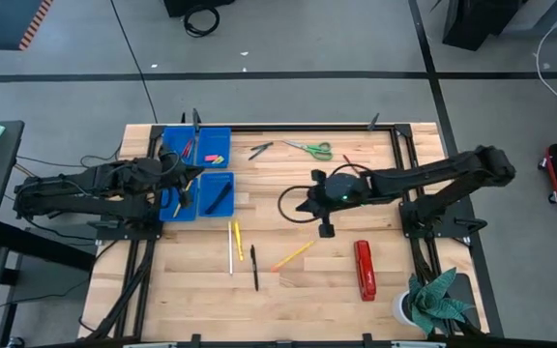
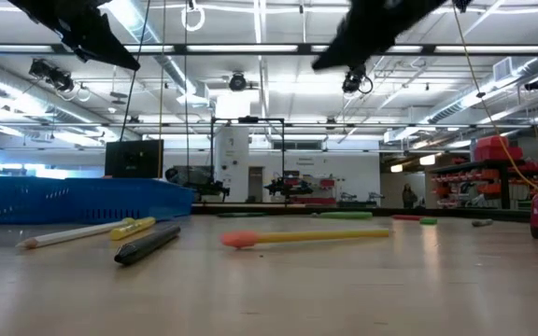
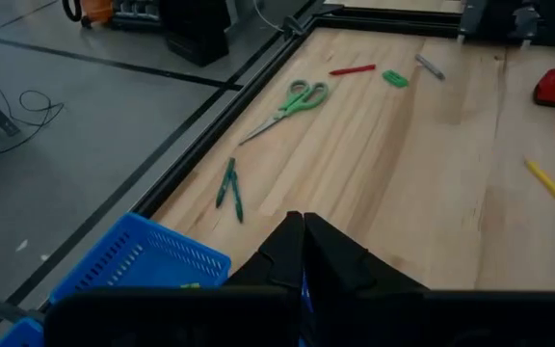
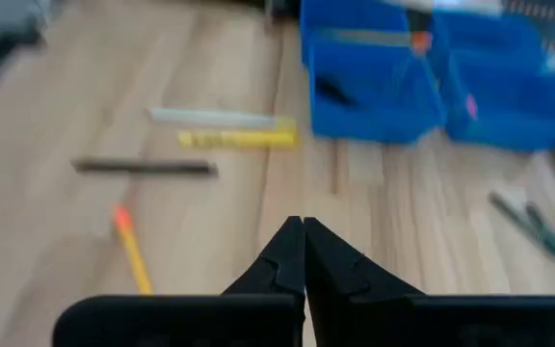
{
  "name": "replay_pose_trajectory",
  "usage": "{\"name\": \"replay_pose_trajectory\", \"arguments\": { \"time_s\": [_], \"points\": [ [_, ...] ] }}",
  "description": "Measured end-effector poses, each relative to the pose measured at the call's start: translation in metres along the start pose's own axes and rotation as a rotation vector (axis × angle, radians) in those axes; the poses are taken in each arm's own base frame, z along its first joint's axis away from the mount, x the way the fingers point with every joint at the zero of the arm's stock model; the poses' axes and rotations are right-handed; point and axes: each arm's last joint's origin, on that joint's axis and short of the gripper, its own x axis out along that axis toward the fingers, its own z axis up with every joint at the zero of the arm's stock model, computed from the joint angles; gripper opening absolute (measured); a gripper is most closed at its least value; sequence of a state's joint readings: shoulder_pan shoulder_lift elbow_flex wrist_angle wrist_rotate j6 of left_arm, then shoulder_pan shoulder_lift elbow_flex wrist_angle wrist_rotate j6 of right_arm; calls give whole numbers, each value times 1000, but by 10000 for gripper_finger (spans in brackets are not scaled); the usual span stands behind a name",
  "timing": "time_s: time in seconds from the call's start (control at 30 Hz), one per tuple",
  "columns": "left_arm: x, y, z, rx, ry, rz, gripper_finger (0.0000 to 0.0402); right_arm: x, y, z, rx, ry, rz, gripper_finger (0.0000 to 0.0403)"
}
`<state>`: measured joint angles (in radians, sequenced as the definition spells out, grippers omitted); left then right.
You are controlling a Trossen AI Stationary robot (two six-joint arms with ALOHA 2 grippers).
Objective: Sort crayons/erasers/pens/pencils in bins
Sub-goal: Put the yellow pencil into the bottom left blue bin
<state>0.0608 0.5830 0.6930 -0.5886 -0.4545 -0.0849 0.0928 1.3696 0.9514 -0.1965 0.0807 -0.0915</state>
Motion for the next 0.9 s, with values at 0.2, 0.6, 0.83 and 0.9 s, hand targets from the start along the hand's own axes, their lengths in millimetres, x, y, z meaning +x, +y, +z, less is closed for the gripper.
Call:
{"name": "replay_pose_trajectory", "arguments": {
  "time_s": [0.2, 0.6, 0.83, 0.9],
  "points": [
    [0, 0, 0, -4, 0, 1, 19, 45, 16, -18, -29, 97, 184, 67],
    [0, 0, -1, 23, 6, 1, 26, 91, 104, -4, -284, 467, 444, 141],
    [0, 0, -1, 52, 4, 1, 20, 65, 142, 11, -136, 489, 416, 129],
    [0, 0, -1, 43, 5, 1, 19, 57, 158, 10, -111, 495, 432, 126]
  ]
}}
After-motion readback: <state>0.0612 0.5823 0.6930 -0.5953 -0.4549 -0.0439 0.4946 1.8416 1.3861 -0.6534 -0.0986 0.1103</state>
